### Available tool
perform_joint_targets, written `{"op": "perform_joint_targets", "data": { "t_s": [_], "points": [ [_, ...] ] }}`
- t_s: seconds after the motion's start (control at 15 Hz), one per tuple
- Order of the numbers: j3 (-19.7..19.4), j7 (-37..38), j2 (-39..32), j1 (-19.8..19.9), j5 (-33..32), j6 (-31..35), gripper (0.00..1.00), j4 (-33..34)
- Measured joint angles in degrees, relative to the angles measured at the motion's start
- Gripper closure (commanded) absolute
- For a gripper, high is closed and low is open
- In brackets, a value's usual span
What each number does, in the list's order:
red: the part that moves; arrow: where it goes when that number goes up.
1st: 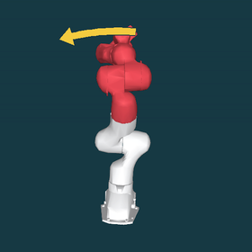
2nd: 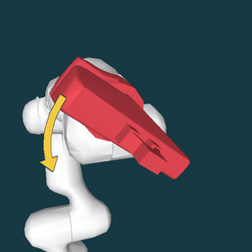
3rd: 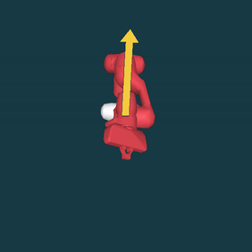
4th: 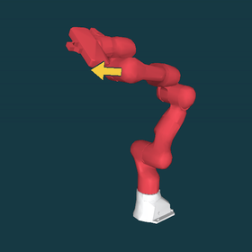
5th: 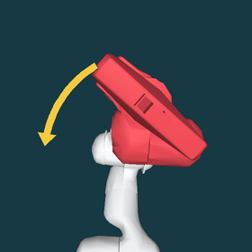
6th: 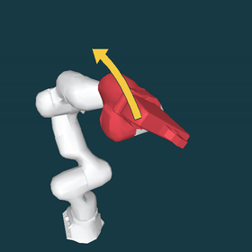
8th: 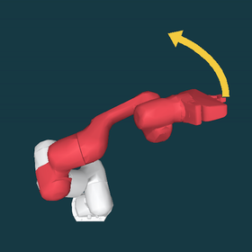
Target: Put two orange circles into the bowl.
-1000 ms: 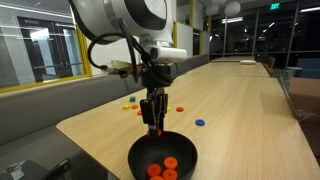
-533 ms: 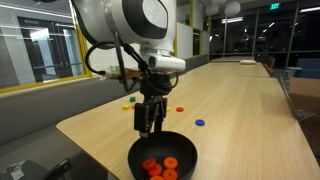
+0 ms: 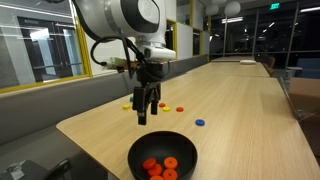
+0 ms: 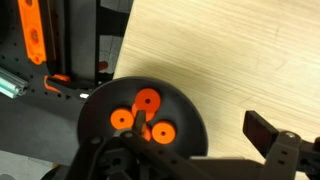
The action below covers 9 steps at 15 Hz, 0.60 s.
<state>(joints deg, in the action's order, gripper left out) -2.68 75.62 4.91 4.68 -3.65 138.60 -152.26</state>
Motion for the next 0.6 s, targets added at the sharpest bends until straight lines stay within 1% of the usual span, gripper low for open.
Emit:
{"op": "perform_joint_targets", "data": {
  "t_s": [0.27,0.47,0.6],
  "points": [
    [3.77,-0.40,-1.23,-3.69,3.07,0.14,0.00,2.98],
    [6.08,-0.41,-3.94,-6.31,4.51,0.41,0.00,5.51],
    [6.97,-0.42,-6.53,-7.57,4.69,0.78,0.00,7.57]
  ]
}}
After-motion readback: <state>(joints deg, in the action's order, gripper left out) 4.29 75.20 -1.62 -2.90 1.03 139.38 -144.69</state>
